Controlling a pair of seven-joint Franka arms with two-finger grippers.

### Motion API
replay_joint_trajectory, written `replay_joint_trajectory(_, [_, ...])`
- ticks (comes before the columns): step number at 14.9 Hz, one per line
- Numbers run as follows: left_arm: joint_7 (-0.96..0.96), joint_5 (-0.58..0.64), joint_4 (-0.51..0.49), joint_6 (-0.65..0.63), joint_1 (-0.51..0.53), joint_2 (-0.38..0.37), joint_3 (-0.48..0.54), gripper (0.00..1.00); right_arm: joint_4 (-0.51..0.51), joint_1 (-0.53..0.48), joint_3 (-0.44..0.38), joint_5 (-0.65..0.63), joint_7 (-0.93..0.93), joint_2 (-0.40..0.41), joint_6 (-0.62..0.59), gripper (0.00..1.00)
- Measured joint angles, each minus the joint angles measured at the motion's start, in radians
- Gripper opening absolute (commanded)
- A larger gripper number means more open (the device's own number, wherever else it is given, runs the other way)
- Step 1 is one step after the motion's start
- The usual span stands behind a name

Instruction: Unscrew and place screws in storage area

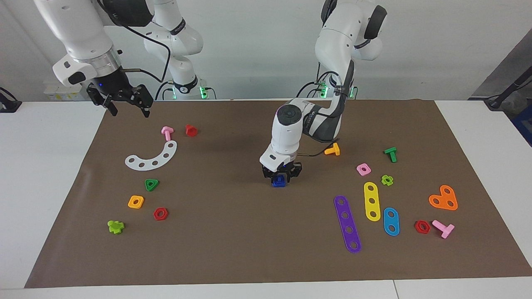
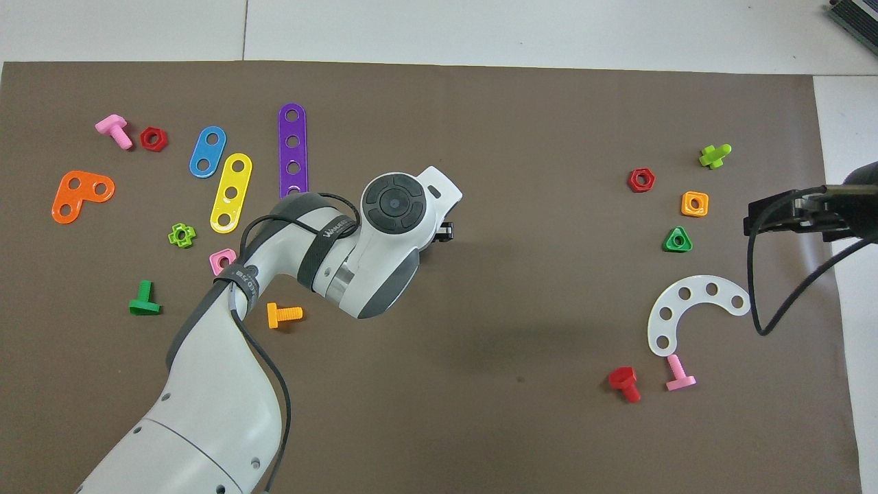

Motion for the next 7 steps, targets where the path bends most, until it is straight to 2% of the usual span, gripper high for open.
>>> replay_joint_trajectory(3, [0.004,0.000,0.000,0.000,0.000,0.000,0.000,0.44,0.000,0.000,0.000,0.000,0.000,0.000,0.000,1.00])
replay_joint_trajectory(7, [0.005,0.000,-0.002,0.000,0.000,-0.005,0.001,0.37,0.000,0.000,0.000,0.000,0.000,0.000,0.000,1.00])
